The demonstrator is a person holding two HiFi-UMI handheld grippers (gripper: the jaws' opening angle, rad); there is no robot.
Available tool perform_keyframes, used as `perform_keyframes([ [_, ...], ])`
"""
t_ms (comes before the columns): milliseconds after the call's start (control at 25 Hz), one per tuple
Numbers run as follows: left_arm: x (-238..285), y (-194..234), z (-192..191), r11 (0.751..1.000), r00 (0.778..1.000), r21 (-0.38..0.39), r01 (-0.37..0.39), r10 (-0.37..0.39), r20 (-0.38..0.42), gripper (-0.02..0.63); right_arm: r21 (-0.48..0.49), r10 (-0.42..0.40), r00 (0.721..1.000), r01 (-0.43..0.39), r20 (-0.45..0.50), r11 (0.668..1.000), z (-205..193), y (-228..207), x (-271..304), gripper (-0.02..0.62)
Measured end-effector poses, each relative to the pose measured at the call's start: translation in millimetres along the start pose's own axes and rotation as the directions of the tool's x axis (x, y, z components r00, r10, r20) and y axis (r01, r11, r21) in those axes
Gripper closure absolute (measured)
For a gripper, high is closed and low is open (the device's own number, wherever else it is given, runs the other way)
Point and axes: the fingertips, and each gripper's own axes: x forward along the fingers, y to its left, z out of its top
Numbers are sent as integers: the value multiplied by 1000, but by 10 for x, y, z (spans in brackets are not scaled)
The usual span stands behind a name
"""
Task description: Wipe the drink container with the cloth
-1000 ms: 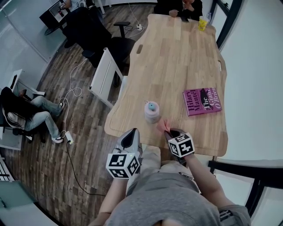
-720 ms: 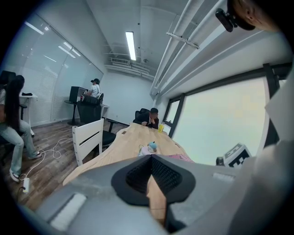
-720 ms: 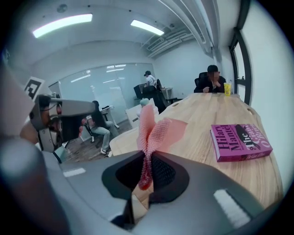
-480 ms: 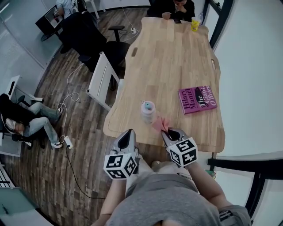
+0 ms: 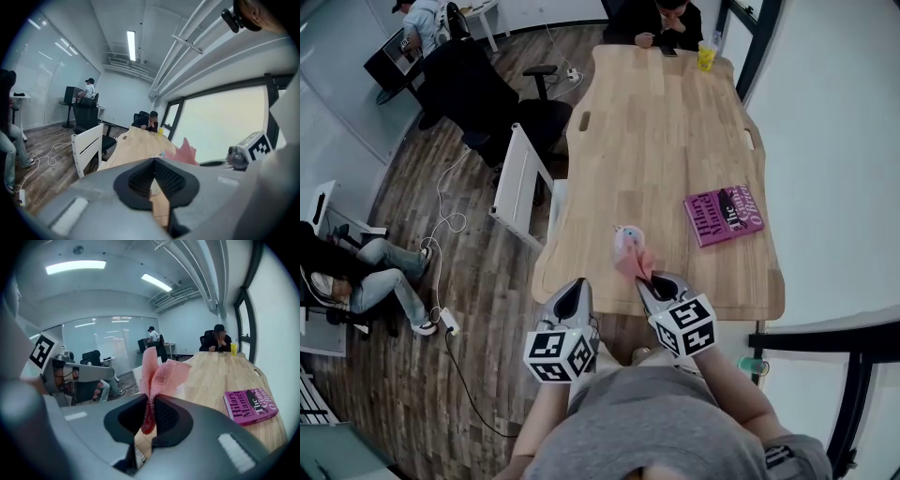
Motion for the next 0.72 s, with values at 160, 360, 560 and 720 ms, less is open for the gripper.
perform_keyframes([
  [160,62,85,92,999,999,21,45,-45,-13,603,21,-28,1000,28,-7,999,20,50,122,571],
  [360,142,217,151,996,996,34,88,-87,-35,603,54,-62,998,64,-28,997,-17,65,295,571],
  [560,208,357,192,991,991,47,124,-122,-58,603,97,-115,992,119,-50,988,-89,16,456,571],
  [720,256,449,223,987,986,54,150,-146,-75,603,141,-160,985,167,-65,976,-145,-44,545,571],
])
